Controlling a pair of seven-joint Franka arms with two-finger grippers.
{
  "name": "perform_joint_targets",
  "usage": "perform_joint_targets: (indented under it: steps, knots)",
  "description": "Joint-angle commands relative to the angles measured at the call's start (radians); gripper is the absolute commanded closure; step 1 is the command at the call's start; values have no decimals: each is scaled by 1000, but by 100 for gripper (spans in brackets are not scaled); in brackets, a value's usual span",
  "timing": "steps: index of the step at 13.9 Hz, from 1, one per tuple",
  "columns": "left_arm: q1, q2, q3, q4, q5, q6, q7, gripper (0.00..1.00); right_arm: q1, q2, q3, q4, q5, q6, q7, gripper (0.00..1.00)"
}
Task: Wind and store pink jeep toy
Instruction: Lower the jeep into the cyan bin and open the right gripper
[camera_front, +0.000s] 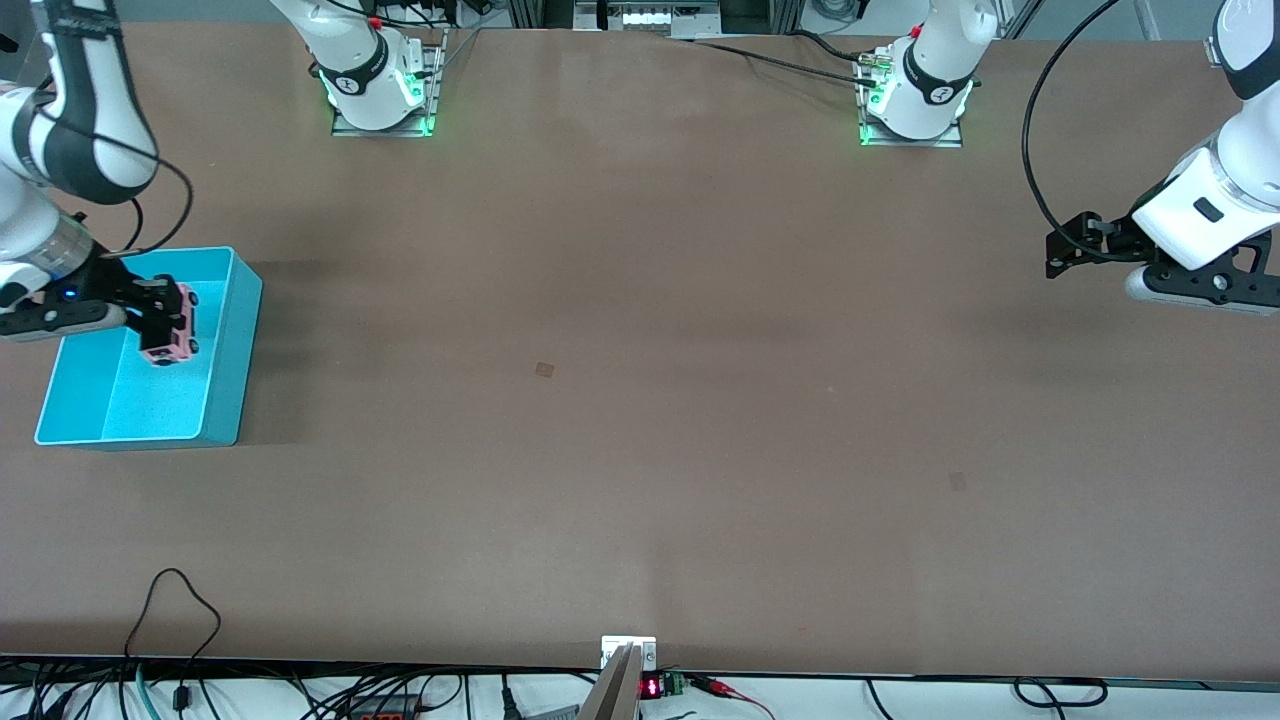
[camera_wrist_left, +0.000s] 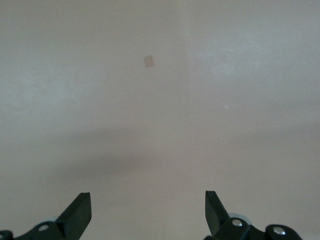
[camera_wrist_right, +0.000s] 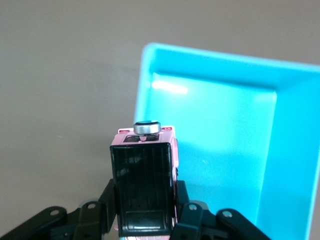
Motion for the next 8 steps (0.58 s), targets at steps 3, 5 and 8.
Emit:
perform_joint_targets:
  steps: [3,5,8]
  knots:
    - [-2,-15,3,-1,0,-12,18,0,-93,86,16,10,-11,47,16,100]
    - [-2,-15,3,-1,0,-12,19,0,-114,132,16,8,-11,95,5,100]
    - [-2,-15,3,-1,1,-14,19,0,-147,183,16,5,-11,129,-21,100]
